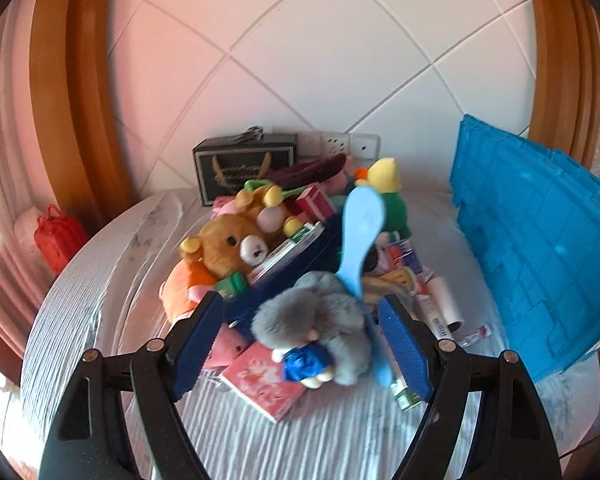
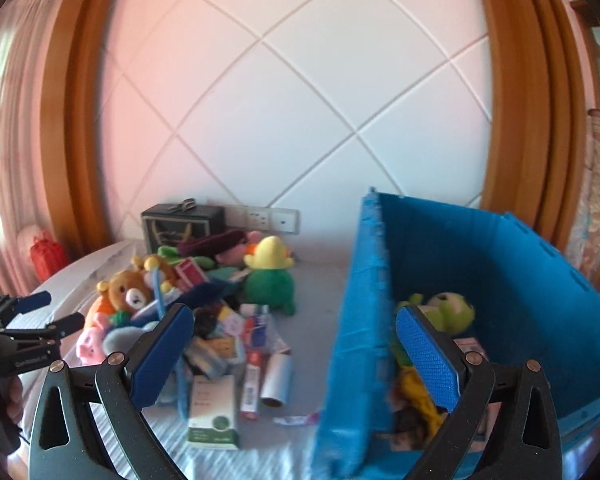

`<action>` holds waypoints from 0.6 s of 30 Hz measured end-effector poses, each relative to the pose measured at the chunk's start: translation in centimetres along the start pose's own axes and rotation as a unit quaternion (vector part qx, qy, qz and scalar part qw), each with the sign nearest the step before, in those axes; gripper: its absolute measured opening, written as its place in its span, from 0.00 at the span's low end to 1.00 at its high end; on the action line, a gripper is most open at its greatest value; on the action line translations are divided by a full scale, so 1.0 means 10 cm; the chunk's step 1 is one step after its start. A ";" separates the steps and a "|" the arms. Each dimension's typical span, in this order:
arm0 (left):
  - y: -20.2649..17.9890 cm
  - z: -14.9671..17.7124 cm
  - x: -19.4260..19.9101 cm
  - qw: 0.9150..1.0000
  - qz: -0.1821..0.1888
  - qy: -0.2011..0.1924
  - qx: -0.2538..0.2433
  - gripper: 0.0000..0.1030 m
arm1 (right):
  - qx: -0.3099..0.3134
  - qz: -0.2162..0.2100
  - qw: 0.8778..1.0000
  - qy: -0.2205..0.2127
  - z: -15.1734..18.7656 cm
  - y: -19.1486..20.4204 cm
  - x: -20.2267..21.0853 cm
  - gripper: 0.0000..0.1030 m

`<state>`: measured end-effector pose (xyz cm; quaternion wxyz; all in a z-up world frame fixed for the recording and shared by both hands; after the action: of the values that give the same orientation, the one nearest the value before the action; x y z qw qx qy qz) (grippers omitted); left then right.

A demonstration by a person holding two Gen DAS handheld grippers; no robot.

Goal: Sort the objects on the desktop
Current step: 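Move both tools back over the toy pile on the bed, then grasp the cream teddy bear with the left tool while the right tool grasps the grey plush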

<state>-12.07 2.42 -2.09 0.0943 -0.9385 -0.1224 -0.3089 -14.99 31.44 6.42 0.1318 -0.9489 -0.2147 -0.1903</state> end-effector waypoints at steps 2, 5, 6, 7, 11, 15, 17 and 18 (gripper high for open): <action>0.22 0.14 -0.11 1.000 -0.008 0.020 0.008 0.77 | 0.010 -0.013 1.000 0.007 0.05 0.21 -0.10 1.00; 0.49 0.36 -0.28 0.998 -0.011 0.052 0.014 0.77 | 0.019 -0.032 0.999 0.034 0.19 0.51 -0.30 1.00; 0.53 0.42 -0.35 0.998 -0.009 0.062 0.012 0.77 | 0.020 -0.037 0.998 0.043 0.25 0.58 -0.37 1.00; 0.55 0.47 -0.40 0.997 -0.008 0.071 0.009 0.77 | 0.020 -0.047 0.997 0.058 0.33 0.68 -0.46 1.00; 0.66 0.75 -0.64 0.993 -0.010 0.119 -0.006 0.77 | 0.024 -0.069 0.990 0.119 0.75 0.98 -0.78 1.00; 0.68 0.81 -0.82 0.990 -0.006 0.139 -0.015 0.77 | 0.019 -0.079 0.981 0.178 1.15 1.09 -1.05 1.00; 0.64 0.78 -0.91 0.990 0.003 0.141 -0.018 0.77 | 0.012 -0.079 0.976 0.201 1.28 1.07 -1.15 1.00; 0.60 0.76 -0.95 0.990 0.005 0.142 -0.020 0.77 | 0.009 -0.076 0.975 0.209 1.33 1.06 -1.19 1.00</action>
<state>-13.54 -3.04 -14.43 0.0932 -0.8873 -0.0968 -0.4412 -16.05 22.31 -12.19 0.1672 -0.8678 -0.2554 -0.3921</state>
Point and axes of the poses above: each gripper's, at about its wrist camera, not at the fingertips, and x roughly against the way its jaws point, y to its left, z to its underside, the point moved 9 cm from there along -x, roughly the way its jaws point, and after that the axes turned 7 degrees about x, right-handed, at the moved point
